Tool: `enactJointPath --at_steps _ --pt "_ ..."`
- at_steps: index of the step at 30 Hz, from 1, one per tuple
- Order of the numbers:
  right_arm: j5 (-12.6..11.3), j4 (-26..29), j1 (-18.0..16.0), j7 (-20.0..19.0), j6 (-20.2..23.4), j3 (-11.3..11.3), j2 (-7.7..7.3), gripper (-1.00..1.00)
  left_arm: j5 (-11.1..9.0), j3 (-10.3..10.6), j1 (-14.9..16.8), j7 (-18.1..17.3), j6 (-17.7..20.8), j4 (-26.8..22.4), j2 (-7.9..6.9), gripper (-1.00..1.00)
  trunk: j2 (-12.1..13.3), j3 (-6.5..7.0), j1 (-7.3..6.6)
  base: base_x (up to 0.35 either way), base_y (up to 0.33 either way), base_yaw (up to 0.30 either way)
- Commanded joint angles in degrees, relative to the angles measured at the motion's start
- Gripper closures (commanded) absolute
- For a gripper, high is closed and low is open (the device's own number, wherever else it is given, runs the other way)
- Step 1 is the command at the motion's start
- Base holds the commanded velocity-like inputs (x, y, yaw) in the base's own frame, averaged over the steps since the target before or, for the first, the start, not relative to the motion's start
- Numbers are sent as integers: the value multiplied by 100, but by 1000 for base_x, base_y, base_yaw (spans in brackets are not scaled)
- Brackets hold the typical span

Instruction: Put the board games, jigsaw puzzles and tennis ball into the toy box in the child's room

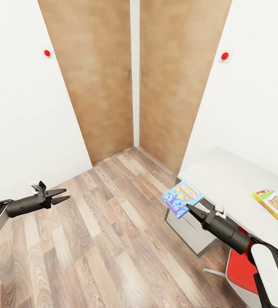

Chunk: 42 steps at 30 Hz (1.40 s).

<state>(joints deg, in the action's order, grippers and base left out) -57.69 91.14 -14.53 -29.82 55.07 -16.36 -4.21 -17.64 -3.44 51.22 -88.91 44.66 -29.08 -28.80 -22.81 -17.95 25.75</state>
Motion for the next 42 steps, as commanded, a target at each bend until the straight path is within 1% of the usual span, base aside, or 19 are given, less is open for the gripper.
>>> enactJointPath --at_steps 1,5,10,42 --pt "20 0 -6 -37 30 -8 3 100 -1 1 2 -21 61 -1 -2 -100 -11 -17 3 0 0 -168" --pt "14 0 -6 -51 23 -1 7 100 -1 2 2 -25 61 -1 -6 -100 -11 -31 3 0 0 -215" --pt "20 0 -6 -59 21 1 8 100 -1 2 2 -29 61 -1 -20 -100 -11 -15 3 0 0 -257" --pt "56 -1 -6 -59 9 3 17 100 3 1 2 -30 61 -1 -27 -100 -11 190 3 0 0 -235"
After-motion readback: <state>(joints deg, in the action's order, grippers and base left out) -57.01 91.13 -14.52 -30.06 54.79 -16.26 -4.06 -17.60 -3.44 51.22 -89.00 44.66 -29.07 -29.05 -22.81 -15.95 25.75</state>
